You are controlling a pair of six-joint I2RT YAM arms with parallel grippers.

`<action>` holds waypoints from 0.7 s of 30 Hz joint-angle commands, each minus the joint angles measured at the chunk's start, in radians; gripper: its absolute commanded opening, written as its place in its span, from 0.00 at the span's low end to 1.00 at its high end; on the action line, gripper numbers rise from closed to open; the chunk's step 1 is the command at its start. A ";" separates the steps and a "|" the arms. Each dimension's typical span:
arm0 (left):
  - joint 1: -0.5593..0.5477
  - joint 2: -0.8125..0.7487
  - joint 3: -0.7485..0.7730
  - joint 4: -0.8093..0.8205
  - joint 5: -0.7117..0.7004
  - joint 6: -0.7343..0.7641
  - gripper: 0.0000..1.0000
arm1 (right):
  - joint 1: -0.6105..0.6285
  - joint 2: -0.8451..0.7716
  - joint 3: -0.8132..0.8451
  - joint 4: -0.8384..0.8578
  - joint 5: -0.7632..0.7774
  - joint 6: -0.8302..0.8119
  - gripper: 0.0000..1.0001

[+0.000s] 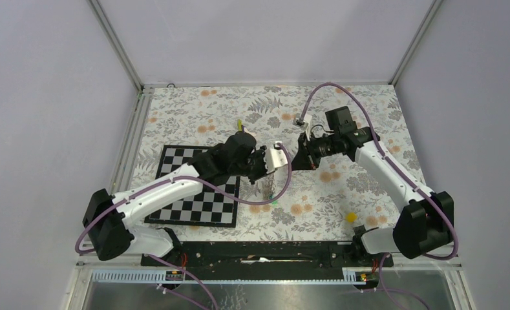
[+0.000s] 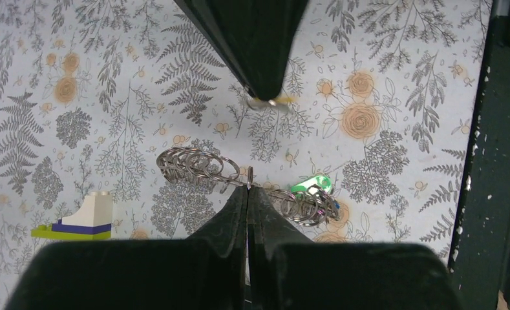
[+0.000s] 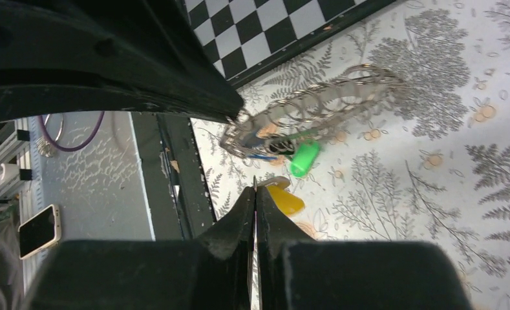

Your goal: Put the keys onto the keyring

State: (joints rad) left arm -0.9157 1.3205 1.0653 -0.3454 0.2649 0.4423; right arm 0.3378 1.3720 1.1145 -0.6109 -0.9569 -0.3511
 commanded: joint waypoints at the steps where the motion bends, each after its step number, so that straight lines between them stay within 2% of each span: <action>1: 0.000 0.016 0.045 0.111 -0.037 -0.064 0.00 | 0.033 -0.001 -0.013 0.058 -0.050 0.056 0.00; 7: -0.004 0.030 0.048 0.121 -0.040 -0.070 0.00 | 0.047 0.047 -0.002 0.084 -0.095 0.095 0.00; 21: -0.018 0.041 0.051 0.126 -0.044 -0.080 0.00 | 0.071 0.112 0.010 0.097 -0.082 0.119 0.00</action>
State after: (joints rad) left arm -0.9257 1.3636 1.0657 -0.3115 0.2340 0.3729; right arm 0.3988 1.4715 1.1030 -0.5312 -1.0145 -0.2508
